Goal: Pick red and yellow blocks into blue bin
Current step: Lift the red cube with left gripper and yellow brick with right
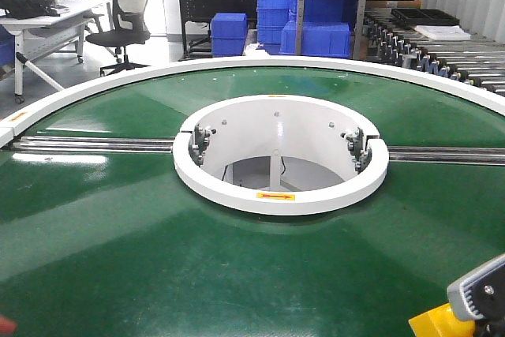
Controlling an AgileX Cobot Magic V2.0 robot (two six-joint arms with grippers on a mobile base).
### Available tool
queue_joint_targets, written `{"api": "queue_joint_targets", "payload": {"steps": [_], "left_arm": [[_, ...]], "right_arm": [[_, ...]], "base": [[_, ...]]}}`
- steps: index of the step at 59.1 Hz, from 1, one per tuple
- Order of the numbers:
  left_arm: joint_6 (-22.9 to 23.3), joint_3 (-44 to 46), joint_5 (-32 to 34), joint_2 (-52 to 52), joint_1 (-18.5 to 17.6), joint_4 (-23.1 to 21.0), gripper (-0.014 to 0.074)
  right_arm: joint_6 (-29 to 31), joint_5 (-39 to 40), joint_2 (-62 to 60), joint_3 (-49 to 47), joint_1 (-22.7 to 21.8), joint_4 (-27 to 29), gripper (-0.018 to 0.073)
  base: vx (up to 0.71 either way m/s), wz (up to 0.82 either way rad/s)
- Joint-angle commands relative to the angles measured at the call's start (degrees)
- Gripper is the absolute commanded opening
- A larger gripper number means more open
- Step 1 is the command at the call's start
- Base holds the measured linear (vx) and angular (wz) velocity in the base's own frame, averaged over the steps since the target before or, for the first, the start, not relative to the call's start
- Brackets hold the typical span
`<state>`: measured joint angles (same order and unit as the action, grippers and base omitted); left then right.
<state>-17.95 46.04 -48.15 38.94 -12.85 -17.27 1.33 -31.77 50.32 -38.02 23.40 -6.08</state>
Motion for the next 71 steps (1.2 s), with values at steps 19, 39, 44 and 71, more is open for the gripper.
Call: {"api": "queue_joint_targets", "payload": {"steps": [19, 39, 44, 71], "left_arm": [[-0.02, -1.58, 3.84, -6.51, -0.16, -1.44, 0.0316], [-0.02, -1.58, 3.84, -6.51, -0.16, -1.44, 0.0316], [-0.02, -1.58, 3.84, -6.51, -0.16, -1.44, 0.0316], [-0.02, -1.58, 3.84, -6.51, -0.16, -1.44, 0.0316]], "right_arm": [[0.64, 3.82, -0.64, -1.63, 0.02, -0.83, 0.0244], [0.64, 3.82, -0.64, -1.63, 0.02, -0.83, 0.0244], [0.64, 3.82, -0.64, -1.63, 0.02, -0.83, 0.0244], [0.43, 3.82, -0.64, -1.63, 0.02, -0.83, 0.0244]], "base": [[0.00, 0.00], [0.00, 0.00], [0.00, 0.00], [0.00, 0.00]]}}
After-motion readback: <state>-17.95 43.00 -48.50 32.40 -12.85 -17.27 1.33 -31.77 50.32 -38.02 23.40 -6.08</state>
